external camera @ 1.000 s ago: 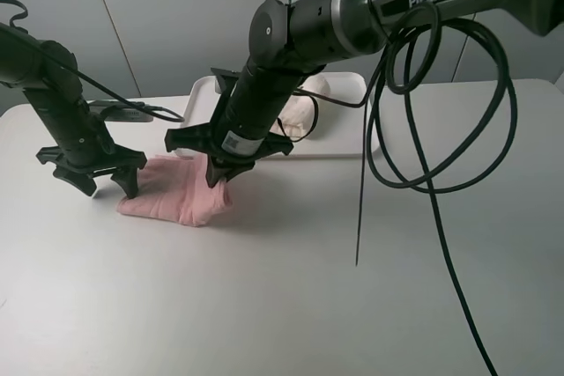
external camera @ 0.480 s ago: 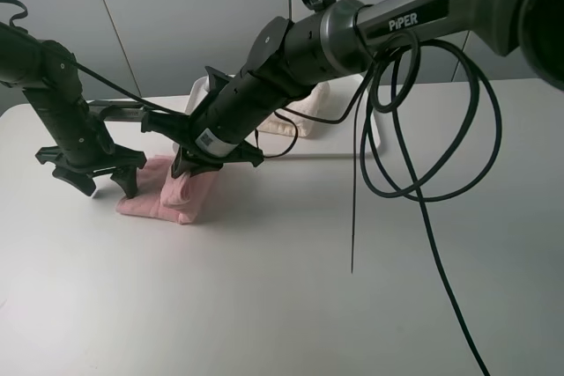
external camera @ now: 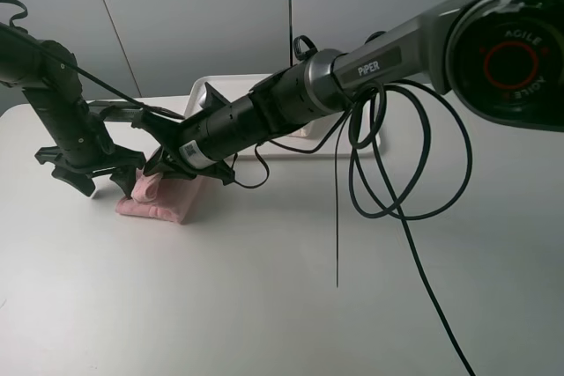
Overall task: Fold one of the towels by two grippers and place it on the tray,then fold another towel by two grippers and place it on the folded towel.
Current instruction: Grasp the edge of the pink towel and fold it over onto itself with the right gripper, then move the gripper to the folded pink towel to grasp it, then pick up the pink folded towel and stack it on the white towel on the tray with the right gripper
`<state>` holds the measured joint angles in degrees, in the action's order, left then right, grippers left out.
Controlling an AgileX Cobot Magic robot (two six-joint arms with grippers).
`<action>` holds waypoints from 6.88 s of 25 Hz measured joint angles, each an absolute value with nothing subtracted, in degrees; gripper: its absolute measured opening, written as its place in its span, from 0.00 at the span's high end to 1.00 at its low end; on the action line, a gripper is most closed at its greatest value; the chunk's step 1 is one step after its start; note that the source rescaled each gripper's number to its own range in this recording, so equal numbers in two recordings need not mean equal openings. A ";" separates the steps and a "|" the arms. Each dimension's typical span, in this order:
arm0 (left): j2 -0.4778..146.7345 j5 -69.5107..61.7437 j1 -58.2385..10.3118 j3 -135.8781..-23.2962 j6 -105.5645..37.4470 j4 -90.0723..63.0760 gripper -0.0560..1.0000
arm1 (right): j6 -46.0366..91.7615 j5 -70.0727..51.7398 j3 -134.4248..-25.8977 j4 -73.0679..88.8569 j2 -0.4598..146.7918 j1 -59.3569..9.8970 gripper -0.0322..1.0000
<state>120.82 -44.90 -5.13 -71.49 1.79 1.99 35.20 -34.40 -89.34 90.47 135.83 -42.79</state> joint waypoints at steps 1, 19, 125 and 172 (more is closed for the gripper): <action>120.82 -44.99 -5.13 -71.49 1.79 1.99 0.10 | 35.85 -34.23 -89.34 90.90 136.06 -42.79 0.93; 121.19 -47.21 -5.13 -73.09 -1.20 0.00 0.10 | 38.32 -31.34 -89.34 93.15 138.65 -42.79 0.93; 119.99 -65.96 -4.21 -101.08 -20.41 -17.97 0.10 | 36.51 -33.44 -92.20 76.10 132.38 -37.31 0.90; 121.07 -69.69 -4.09 -108.15 -22.66 -22.64 0.10 | 12.59 -42.10 -112.78 49.58 142.14 -14.99 0.45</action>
<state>121.07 -69.69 -4.09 -108.15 -22.66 -22.64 12.59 -42.10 -112.78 49.58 142.14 -14.99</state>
